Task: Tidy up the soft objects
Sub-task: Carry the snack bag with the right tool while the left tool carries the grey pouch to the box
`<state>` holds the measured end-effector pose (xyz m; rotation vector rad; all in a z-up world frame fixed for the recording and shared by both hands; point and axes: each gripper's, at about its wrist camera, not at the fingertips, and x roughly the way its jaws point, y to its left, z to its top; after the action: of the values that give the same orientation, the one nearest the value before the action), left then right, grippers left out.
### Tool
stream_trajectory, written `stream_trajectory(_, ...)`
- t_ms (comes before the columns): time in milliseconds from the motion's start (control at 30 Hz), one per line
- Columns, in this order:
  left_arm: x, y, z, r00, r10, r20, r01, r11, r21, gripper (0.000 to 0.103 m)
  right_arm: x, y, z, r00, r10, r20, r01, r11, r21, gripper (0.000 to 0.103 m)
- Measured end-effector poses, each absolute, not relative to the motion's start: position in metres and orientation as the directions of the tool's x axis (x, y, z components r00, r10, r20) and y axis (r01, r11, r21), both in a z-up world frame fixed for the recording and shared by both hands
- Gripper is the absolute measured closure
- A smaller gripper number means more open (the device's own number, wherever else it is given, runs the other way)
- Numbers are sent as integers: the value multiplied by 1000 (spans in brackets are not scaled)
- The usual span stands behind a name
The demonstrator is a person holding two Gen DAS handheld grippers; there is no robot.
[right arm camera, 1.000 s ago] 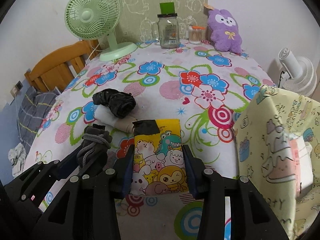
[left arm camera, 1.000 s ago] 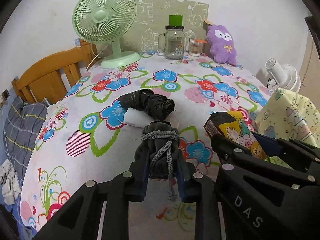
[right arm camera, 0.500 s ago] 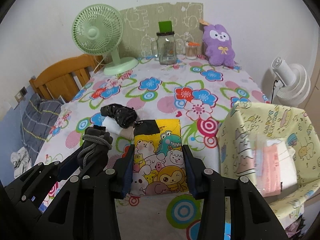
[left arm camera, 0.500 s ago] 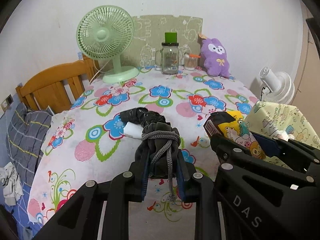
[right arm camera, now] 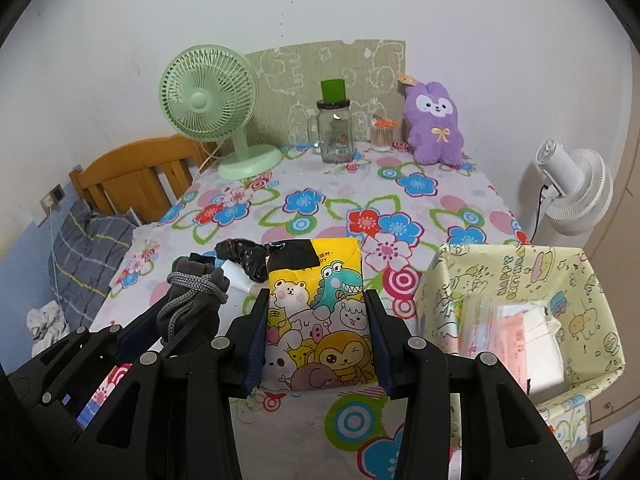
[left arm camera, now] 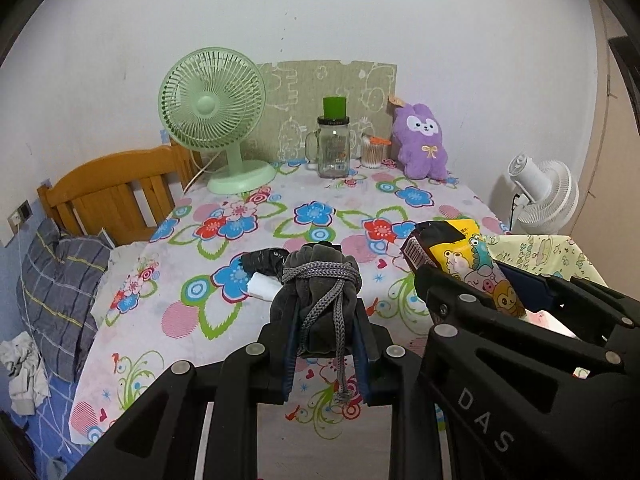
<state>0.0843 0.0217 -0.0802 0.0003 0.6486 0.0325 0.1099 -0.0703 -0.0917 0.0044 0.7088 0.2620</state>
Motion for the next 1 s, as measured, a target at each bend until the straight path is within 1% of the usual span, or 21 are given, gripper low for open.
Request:
stream_trajectory(367, 79, 11, -62, 819, 15, -574, -14, 1000, 5, 81, 102, -81, -72, 760, 242, -604, -235, 968, 92, 56)
stream_trajectory(1000, 84, -34, -51, 835, -30, -549, 31, 999, -8, 81, 101, -126, -57, 792, 207, -574, -196, 977, 82, 56)
